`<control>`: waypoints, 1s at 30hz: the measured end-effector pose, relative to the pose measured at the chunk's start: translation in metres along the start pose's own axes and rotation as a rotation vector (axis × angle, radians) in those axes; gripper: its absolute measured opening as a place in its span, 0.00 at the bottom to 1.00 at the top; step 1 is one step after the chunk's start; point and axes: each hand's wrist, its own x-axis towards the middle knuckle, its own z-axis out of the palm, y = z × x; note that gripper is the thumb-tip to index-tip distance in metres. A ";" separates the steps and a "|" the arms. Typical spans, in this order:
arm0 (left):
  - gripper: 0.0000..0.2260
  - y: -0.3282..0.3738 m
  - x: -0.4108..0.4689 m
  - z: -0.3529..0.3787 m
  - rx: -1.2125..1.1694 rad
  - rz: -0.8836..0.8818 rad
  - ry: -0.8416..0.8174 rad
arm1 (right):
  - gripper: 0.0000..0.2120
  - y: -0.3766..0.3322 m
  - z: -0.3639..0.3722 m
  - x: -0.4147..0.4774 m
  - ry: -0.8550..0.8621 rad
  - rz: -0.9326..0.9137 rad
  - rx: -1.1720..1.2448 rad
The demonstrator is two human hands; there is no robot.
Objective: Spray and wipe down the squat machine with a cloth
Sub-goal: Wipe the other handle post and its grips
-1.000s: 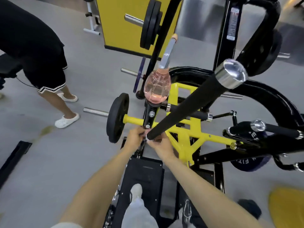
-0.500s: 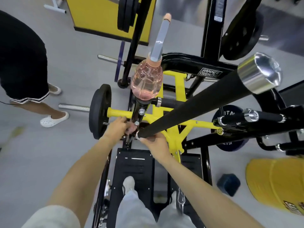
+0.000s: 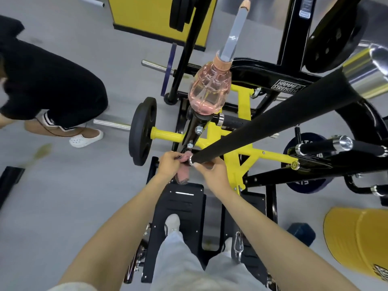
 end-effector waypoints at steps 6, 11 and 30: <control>0.13 0.074 -0.065 -0.023 -0.235 -0.110 -0.139 | 0.12 -0.007 0.006 -0.007 0.027 -0.017 -0.009; 0.09 0.065 -0.068 -0.014 -0.276 -0.201 0.030 | 0.11 -0.010 0.002 -0.005 0.014 -0.023 -0.043; 0.18 0.057 0.002 0.018 -1.109 -0.514 0.101 | 0.14 -0.002 0.001 -0.001 0.042 0.016 -0.075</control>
